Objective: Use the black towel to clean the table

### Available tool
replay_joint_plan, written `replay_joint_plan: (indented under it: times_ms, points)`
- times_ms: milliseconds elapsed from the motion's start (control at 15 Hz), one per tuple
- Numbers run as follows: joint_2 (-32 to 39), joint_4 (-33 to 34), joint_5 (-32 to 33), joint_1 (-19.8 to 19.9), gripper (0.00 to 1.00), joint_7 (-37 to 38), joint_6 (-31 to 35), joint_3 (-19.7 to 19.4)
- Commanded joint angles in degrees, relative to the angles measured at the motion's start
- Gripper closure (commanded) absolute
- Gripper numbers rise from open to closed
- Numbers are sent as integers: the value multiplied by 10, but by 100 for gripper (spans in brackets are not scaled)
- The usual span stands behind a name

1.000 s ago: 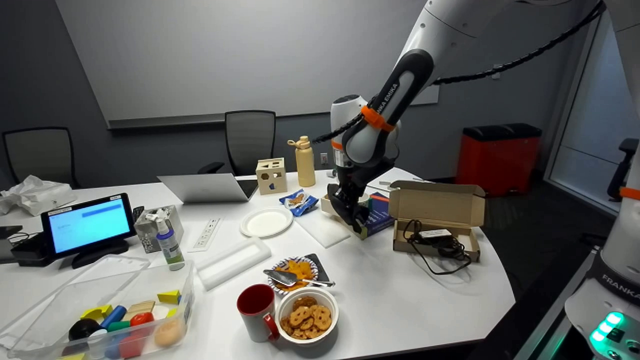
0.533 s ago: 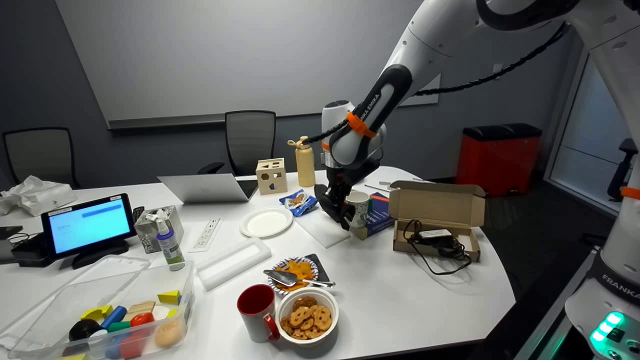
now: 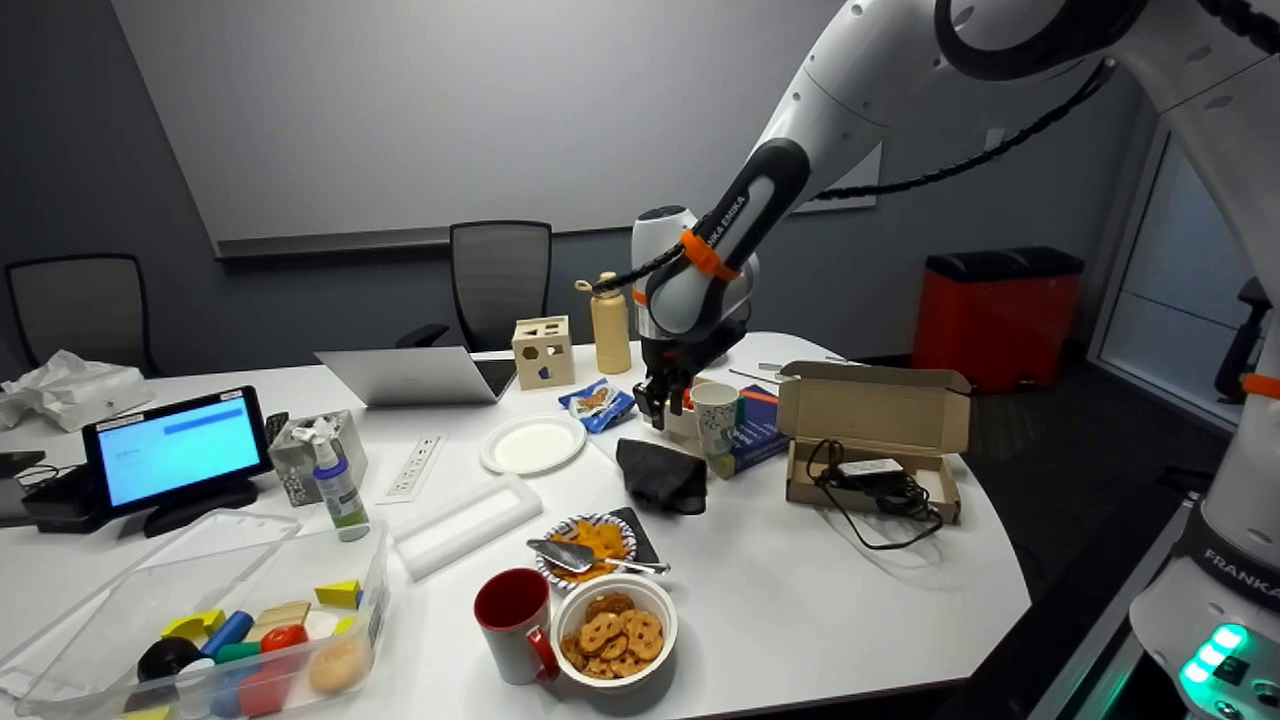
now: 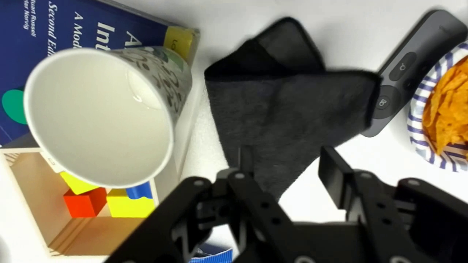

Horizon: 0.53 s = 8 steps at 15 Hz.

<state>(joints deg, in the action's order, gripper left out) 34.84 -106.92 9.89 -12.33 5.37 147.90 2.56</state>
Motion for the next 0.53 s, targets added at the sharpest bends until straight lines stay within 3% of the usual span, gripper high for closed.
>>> replay_joint_plan:
  times_ms: [0,133,467]
  points:
    - [-1,7,-4,2,16,-13,-16,3]
    - [-2,4,-3,1,2,-13,-23,3]
    - [-9,-10,7,-8,0,-6,-43,-2]
